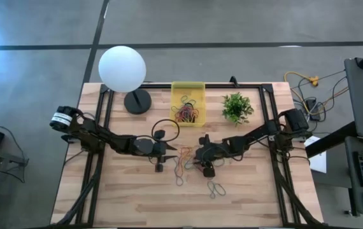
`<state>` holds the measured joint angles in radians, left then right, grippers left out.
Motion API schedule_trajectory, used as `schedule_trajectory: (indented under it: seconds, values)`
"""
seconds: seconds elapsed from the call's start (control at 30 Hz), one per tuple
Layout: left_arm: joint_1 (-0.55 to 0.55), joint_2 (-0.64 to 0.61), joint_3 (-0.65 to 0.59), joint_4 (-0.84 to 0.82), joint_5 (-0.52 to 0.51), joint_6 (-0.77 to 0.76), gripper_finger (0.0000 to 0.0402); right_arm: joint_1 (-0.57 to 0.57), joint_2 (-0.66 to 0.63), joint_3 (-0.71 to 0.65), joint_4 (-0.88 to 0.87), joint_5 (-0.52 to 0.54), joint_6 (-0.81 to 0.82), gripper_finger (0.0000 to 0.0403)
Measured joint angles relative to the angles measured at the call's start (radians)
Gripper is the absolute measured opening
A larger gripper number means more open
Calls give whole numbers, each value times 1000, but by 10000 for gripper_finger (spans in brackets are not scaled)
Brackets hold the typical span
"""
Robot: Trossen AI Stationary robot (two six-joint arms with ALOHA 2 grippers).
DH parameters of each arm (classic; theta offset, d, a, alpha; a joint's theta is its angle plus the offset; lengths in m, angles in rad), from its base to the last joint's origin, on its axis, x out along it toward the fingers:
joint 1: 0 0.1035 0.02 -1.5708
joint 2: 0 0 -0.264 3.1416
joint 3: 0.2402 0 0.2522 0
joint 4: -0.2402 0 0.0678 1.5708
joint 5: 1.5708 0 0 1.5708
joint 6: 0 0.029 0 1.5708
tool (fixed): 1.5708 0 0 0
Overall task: Pick and place rubber bands into bin
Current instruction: Put the red rubber band into the yellow bin
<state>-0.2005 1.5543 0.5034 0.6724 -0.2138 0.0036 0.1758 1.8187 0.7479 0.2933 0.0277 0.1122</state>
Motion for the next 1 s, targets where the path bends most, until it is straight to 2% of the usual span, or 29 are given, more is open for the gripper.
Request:
schedule_trajectory:
  seconds: [0.37, 0.77, 1.0]
  values:
    - [0, 0, -1, 0, 0, 0, 121, -38, -2, 0, -35, 2, -59, 69]
    - [0, 0, -3, -2, 0, 0, 121, -41, -78, 0, -99, -1, -105, 68]
    - [0, -1, -3, -3, -1, 0, 121, -56, -53, -12, -114, 2, -119, 68]
